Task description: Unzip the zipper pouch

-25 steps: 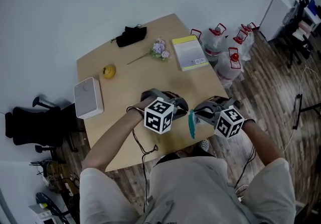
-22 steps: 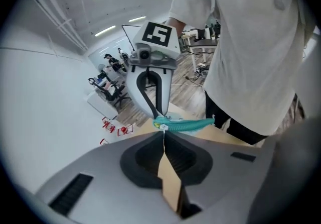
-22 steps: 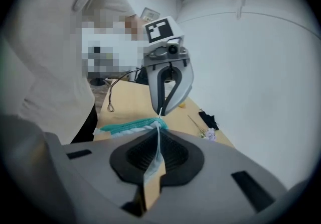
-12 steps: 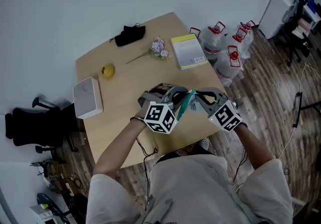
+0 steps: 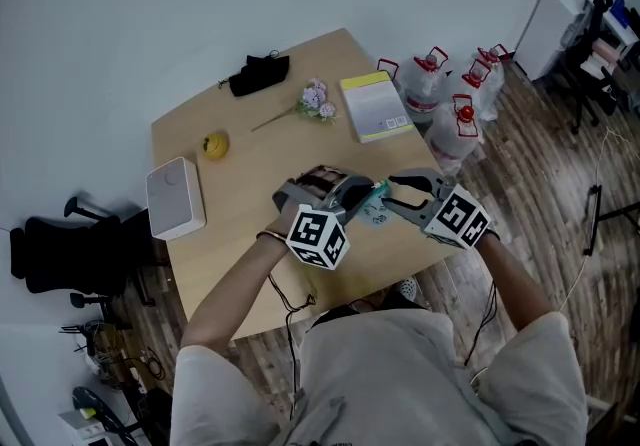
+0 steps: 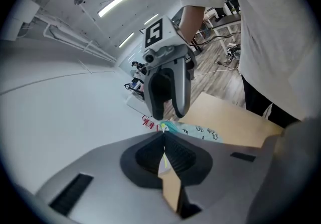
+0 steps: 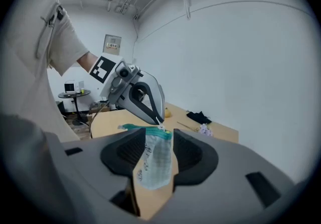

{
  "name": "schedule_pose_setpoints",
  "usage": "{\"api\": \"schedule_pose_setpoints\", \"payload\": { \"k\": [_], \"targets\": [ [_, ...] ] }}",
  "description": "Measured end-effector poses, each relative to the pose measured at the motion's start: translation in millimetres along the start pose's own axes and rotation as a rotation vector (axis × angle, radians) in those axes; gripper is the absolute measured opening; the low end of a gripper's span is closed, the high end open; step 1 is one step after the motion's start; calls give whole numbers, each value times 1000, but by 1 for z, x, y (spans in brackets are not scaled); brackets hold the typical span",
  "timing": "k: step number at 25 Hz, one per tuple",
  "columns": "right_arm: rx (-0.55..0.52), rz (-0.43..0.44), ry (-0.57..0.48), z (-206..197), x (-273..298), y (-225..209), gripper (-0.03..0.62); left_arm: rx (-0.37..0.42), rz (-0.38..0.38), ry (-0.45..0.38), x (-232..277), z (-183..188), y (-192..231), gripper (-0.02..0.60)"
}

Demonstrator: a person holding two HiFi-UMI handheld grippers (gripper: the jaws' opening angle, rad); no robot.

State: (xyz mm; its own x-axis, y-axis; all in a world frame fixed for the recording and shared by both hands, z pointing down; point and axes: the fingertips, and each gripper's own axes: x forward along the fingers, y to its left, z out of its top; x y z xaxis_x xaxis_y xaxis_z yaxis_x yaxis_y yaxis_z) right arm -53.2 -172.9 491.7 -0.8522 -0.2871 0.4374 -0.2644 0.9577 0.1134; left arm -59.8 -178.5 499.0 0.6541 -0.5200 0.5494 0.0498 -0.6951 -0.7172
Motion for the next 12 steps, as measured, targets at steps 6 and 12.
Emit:
{"api": "schedule_pose_setpoints", "payload": {
  "k": [6,12],
  "targets": [
    [-132,171,76,-6,13,10,256,101,-37,-5,-2,5,-13,23],
    [-292,345,207,-19,20,19,275,201,-90,-3,-1,13,-32,23]
  ]
}}
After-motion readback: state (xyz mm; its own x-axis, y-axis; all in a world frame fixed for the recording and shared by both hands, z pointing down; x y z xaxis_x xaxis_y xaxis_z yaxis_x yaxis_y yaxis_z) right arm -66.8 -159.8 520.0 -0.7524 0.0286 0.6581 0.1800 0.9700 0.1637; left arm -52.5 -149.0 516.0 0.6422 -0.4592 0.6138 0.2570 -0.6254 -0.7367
